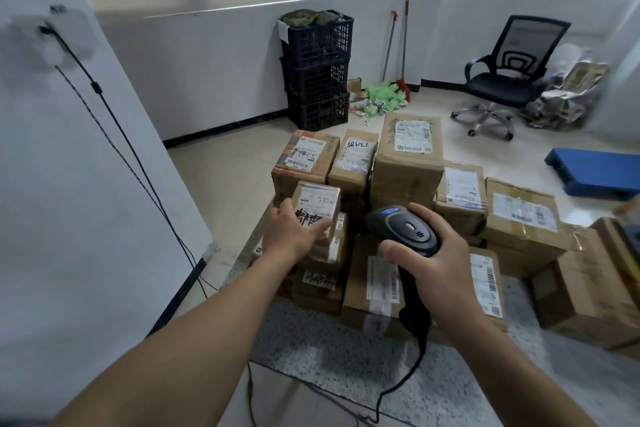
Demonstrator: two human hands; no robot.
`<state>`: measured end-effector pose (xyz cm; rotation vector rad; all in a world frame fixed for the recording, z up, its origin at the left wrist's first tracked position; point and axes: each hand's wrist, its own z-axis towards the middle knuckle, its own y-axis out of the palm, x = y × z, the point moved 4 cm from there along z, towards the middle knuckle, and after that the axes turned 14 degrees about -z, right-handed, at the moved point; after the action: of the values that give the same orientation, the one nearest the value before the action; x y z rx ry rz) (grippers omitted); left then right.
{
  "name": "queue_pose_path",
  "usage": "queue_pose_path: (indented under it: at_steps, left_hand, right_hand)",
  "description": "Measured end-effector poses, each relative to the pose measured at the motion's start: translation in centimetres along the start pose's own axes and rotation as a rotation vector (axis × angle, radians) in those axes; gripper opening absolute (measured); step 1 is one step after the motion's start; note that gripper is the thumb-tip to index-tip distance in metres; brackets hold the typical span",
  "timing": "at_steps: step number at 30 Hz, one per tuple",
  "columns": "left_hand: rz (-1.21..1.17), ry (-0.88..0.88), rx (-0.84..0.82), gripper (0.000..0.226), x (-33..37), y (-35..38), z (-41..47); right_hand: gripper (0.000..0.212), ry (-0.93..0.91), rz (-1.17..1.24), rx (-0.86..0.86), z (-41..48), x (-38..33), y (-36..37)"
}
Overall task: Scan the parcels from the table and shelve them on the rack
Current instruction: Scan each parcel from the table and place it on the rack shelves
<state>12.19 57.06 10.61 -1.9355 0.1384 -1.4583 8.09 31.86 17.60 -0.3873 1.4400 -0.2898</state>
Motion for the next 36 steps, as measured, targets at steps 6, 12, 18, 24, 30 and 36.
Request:
queue_pose_path:
  at_steps: [6,12,18,24,30,36]
  left_hand:
    - [-0.49,-0.314,-0.062,0.048,-2.5,-0.3,2.0]
    - [-0.762,-0.539,-0.249,0.03,-3.8,0.2,2.1]
    - [-0.826,-0.548,-0.361,0.043,-4.2,-0.3,2.5]
    - [-0.822,-0.408,-0.391,0.052,-2.7,-2.1,2.4]
    - [-0.816,-0.245,-0.333,0.077,-1.3,-4.4,1.7]
    - [-0.825,-0.125,-0.329,0.1,0.2,-5.9,0.6]
  right_hand:
    - [0.079,0.021,0.006,-0.002,0.2,0.2,0.7]
    - [0.079,0.034,-0.015,-0.012,0.3,0.3,1.7]
    - [0.082,0.033,-0.017,-0.002,0.3,0.0,2.4]
    - [0.077,0.005,-0.025,-0.007,-0.2,-1.3,3.2]
    - [0.079,0.017,-0.036,-0.037,-0.9,-2.4,3.8]
    - [0.087,0.008,0.025,-0.035,-1.5,-3.4,3.7]
